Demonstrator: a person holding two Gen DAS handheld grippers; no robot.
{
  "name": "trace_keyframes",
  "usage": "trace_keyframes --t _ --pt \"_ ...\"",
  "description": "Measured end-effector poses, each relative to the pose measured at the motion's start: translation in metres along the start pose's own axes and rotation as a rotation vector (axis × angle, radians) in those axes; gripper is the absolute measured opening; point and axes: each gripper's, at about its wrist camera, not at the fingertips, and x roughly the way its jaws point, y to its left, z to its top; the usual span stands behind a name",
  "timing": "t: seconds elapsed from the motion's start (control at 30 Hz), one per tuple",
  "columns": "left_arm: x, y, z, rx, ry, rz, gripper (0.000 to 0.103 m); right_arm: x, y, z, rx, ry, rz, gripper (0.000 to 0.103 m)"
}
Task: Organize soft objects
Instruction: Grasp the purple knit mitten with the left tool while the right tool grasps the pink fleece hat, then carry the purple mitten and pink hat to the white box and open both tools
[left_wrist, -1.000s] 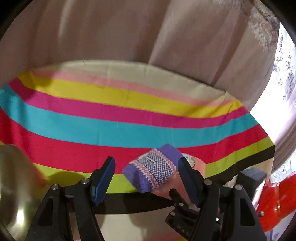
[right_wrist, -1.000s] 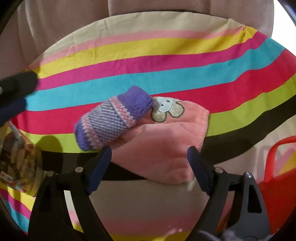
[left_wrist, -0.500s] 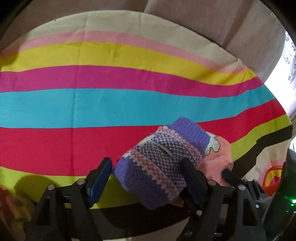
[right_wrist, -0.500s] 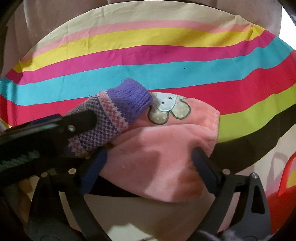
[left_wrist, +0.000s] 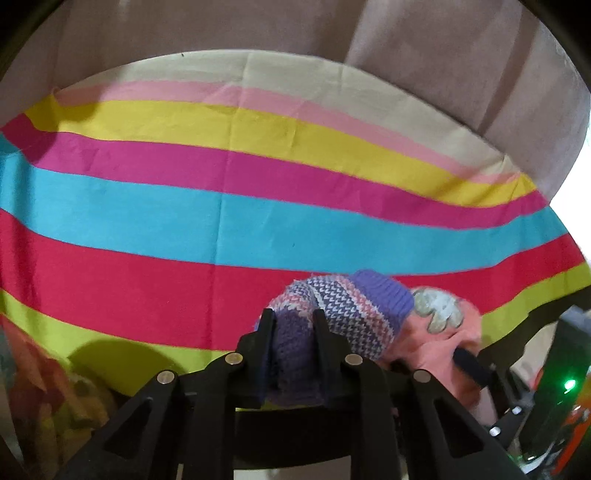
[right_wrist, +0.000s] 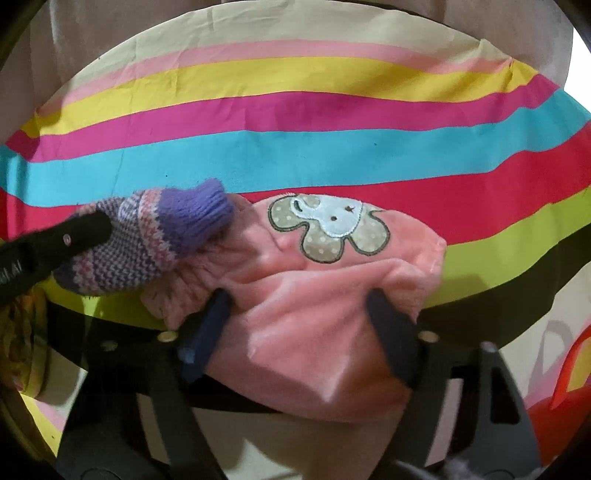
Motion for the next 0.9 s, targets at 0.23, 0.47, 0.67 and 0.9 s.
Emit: trace_keyframes --t 0.23,0.47,0.67,0.9 --pt "0.003 -0.009 -0.004 0.061 0.056 0.002 0.065 0.0 0.001 0.003 0.004 -0.018 0.047 0.014" --pt "0.014 -0.022 -0.017 0.141 0.064 0.004 0.061 -0.013 0.003 -0.013 -0.012 -0.03 0.096 0.006" --pt "0.003 -0.011 -0.017 0.101 0.056 0.011 0.022 -0.02 0.01 -0.02 -0.039 -0.027 0.145 0.005" --pt "-0.025 -0.008 -0.021 0.07 0.021 0.003 0.018 -0.049 0.006 -0.031 -0.032 -0.044 0.201 0.004"
